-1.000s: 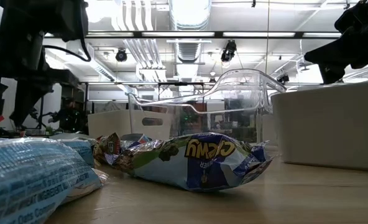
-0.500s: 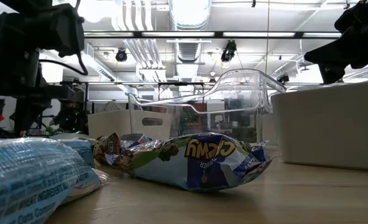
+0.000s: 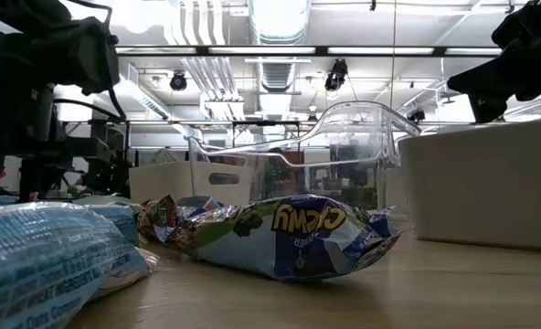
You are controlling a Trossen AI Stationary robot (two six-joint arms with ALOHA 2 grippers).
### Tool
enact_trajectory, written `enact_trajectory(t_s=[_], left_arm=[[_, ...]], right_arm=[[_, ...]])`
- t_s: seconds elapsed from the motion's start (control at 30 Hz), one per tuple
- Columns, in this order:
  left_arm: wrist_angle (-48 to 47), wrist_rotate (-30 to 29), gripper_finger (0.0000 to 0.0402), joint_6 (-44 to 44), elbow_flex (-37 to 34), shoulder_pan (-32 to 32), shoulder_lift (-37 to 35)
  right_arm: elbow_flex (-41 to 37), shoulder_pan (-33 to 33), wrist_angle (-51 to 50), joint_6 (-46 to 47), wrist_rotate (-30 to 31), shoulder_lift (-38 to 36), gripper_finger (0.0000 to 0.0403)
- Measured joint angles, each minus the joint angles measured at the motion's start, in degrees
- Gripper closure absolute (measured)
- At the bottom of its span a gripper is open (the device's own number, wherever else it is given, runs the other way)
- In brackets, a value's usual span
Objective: Pick and place Granola Bars by type
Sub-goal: Put the red granola bar into the white bin
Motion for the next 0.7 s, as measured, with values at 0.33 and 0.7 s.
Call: enact_trajectory(t_s=[0.33, 0.7], left_arm=[[0.9, 0.6, 0.0278, 0.0, -0.8, 0.0, -0.1], [1.5, 0.9, 0.0353, 0.0, -0.8, 0.0, -0.1]], right_arm=[[0.0, 0.0, 0.0, 0.0, 0.0, 0.0, 0.039], [0.0, 0.0, 0.0, 0.0, 0.0, 0.0, 0.039]])
